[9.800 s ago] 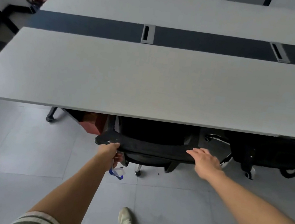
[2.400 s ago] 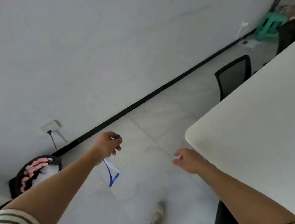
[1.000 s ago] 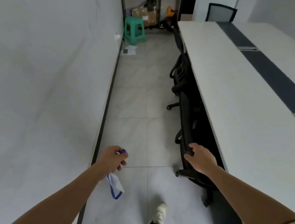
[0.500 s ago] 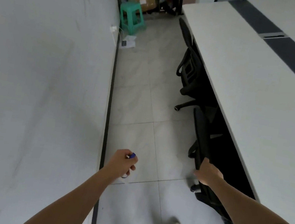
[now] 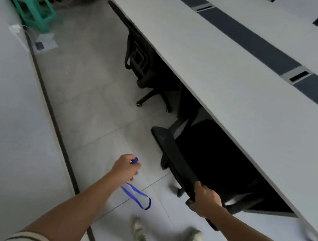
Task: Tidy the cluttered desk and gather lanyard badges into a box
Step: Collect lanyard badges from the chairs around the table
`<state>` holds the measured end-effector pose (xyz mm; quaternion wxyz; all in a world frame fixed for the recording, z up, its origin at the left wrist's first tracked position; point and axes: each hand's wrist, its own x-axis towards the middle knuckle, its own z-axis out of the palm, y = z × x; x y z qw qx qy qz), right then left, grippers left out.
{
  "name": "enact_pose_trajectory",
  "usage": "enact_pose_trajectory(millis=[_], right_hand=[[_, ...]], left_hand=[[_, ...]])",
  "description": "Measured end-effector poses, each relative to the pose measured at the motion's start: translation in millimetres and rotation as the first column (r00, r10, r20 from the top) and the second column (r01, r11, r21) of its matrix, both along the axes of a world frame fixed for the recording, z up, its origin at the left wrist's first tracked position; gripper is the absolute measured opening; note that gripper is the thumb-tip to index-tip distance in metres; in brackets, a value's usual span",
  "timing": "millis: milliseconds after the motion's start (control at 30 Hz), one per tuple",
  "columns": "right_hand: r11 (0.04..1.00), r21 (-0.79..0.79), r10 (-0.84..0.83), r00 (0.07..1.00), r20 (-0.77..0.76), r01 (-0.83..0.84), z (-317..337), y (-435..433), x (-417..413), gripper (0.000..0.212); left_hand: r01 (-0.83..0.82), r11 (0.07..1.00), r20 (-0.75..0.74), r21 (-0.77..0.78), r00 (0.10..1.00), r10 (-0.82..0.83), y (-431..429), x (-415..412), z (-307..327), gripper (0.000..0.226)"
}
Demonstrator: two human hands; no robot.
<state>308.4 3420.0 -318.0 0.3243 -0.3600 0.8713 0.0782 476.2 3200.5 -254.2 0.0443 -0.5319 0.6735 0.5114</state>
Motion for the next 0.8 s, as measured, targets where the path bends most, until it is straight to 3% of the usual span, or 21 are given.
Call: enact_pose_trajectory(millis=[167,267,467,800], right_hand=[[0.999,0.038,-0.031,0.991,0.132,0.026,-8,51,56,0.056],[1.000,0.018,-0.028,0.987,0.156,0.025,-18,88,90,0.071],[0.995,0.030,0.087,0.981,0.176,-0.093,-30,143,129,0.074],[0.986,-0.034,0.167,0.971,0.173,-0.163,-27,194,143,0.065]], left_hand=[[0.028,0.999,0.068,-0.023,0.997,-0.026,16,0,-22,0.010],[0.079,0.995,0.118,-0.065,0.990,-0.071,33,4,-34,0.020],[0.096,0.989,0.301,-0.111,0.952,-0.058,86,44,-58,0.038],[0.007,0.996,0.276,-0.087,0.961,0.018,137,81,-63,0.037]])
